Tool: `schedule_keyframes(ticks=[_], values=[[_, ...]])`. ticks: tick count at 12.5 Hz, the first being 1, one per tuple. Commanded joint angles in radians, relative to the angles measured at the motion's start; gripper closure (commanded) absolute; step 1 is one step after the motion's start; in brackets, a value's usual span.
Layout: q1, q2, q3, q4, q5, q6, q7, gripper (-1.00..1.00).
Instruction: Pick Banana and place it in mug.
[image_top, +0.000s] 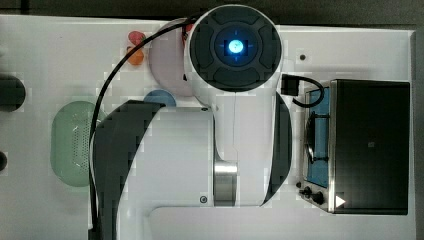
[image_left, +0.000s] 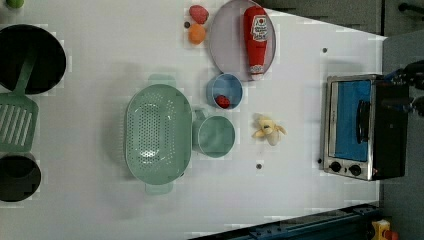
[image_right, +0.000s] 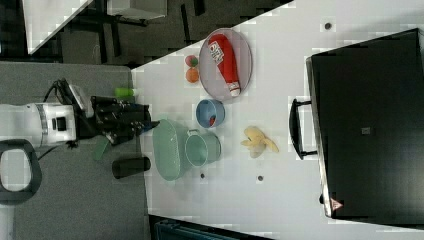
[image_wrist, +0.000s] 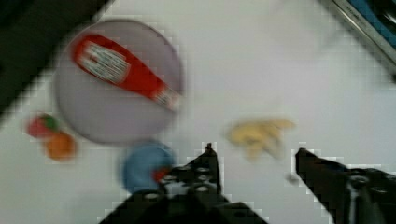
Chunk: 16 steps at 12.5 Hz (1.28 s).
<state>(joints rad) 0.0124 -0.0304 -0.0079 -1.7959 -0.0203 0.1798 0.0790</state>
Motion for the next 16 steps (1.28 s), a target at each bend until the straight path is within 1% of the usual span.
schedule_keyframes(ticks=[1, 3, 4, 6, 9, 13, 16], values=[[-0.027, -0.346, -0.020, -0.214, -0.019, -0.194, 0.028, -0.48], [-0.027, -0.339, -0.020, -0.243, -0.019, -0.181, 0.028, -0.91], [-0.027, -0.331, -0.020, -0.267, -0.019, -0.159, 0.022, -1.00], [-0.025, -0.305, -0.019, -0.329, -0.019, -0.078, -0.032, -1.00], [-0.025, -0.244, -0.021, -0.438, -0.019, 0.114, -0.259, -1.00], [-0.025, -0.120, -0.023, -0.568, -0.019, 0.363, -0.557, -1.00], [-0.025, -0.008, -0.025, -0.621, -0.019, 0.550, -0.679, -1.00]])
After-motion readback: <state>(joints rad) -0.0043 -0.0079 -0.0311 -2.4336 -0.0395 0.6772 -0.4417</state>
